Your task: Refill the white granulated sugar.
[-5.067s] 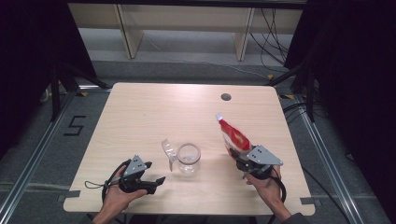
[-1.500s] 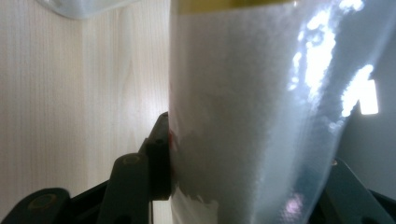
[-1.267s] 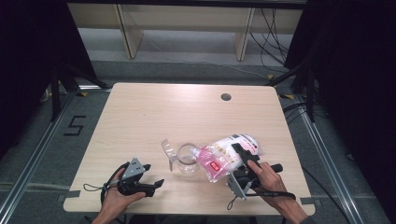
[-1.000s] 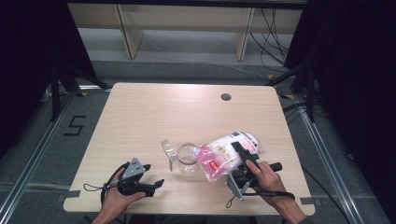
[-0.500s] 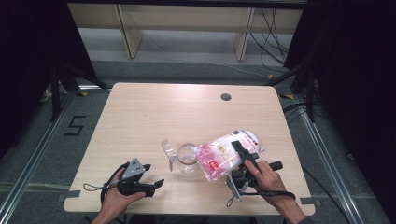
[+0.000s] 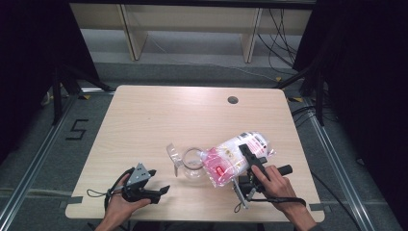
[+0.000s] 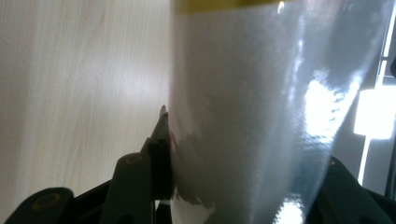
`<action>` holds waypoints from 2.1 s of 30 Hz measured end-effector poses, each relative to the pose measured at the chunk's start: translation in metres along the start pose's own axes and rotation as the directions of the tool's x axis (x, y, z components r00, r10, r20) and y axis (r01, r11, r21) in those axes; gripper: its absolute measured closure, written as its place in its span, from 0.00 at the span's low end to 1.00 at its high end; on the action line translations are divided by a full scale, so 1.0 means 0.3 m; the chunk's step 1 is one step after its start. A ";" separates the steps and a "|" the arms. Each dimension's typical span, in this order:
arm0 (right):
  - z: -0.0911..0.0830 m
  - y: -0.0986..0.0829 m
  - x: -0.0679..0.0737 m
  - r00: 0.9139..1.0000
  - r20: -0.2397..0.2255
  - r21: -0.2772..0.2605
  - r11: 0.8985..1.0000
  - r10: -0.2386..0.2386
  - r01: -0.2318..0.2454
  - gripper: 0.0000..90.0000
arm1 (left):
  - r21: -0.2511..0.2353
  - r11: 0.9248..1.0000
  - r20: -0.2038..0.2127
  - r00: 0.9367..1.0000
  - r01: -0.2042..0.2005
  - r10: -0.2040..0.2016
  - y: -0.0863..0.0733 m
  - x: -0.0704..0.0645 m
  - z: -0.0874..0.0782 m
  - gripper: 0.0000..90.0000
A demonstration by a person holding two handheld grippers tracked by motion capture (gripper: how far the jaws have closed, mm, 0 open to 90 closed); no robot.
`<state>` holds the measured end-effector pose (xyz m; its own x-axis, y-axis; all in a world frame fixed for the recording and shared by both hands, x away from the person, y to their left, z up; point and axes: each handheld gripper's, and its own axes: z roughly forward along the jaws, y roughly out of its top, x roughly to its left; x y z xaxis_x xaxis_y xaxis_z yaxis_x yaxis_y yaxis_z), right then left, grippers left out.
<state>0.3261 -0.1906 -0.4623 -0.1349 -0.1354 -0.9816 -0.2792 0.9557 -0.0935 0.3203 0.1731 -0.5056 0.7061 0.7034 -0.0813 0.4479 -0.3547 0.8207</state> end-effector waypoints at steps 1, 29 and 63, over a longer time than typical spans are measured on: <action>0.000 0.000 0.000 1.000 0.000 0.000 1.000 0.000 0.000 0.61 | 0.000 1.000 0.000 1.000 0.000 0.000 0.000 0.000 0.000 0.25; 0.005 0.023 -0.021 0.995 0.025 0.024 0.995 -0.096 0.096 0.63 | 0.005 1.000 0.003 1.000 -0.004 0.004 -0.001 -0.001 0.002 0.25; 0.021 0.023 -0.029 0.983 0.073 0.040 0.985 -0.170 0.168 0.66 | 0.001 1.000 -0.003 1.000 -0.007 0.007 0.000 0.000 0.001 0.25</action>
<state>0.3314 -0.1812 -0.4555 -0.0155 -0.2768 -0.9608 -0.2601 0.9290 -0.2634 0.3204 0.1730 -0.5057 0.7075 0.7028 -0.0737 0.4435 -0.3604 0.8207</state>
